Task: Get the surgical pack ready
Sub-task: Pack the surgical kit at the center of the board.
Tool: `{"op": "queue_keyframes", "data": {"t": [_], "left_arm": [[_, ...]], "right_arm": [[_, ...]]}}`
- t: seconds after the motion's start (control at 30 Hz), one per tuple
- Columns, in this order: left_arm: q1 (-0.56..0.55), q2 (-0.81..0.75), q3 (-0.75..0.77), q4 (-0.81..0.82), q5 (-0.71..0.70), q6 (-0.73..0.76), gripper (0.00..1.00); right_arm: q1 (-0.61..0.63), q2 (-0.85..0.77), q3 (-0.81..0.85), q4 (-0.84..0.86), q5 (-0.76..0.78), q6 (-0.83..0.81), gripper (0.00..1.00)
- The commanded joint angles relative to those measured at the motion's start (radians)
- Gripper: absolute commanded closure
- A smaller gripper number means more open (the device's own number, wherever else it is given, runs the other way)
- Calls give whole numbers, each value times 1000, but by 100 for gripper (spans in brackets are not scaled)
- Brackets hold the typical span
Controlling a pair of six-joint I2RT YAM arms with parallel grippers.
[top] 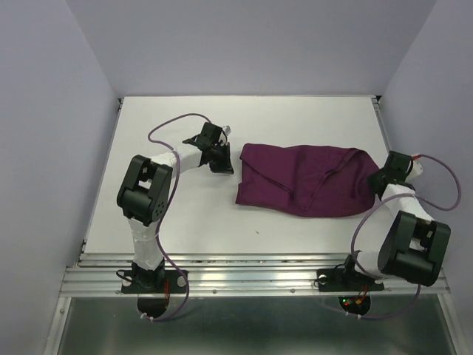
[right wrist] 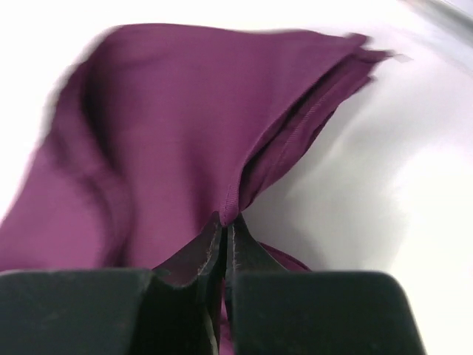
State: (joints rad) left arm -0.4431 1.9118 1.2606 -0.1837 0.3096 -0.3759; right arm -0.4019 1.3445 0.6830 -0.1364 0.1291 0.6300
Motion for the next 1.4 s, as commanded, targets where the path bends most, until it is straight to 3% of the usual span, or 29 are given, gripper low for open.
{"op": "queue_keyframes", "data": {"t": [0.0, 0.23, 0.47, 0.6, 0.97, 1.37], "left_arm": [[4, 56, 66, 29, 36, -6, 100], [1, 107, 91, 66, 138, -41, 100], [-29, 113, 68, 116, 207, -69, 100], [-39, 99, 28, 176, 253, -116, 100], [-92, 90, -4, 305, 281, -236, 100], [-141, 130, 6, 412, 263, -353, 100]], "right_arm": [[162, -109, 123, -12, -40, 25, 99], [470, -108, 297, -32, 21, 88, 99], [864, 68, 556, -43, 153, 105, 99], [989, 180, 677, -31, 194, 97, 99], [1132, 363, 852, 20, 156, 97, 99], [1143, 326, 810, 54, 116, 88, 99]]}}
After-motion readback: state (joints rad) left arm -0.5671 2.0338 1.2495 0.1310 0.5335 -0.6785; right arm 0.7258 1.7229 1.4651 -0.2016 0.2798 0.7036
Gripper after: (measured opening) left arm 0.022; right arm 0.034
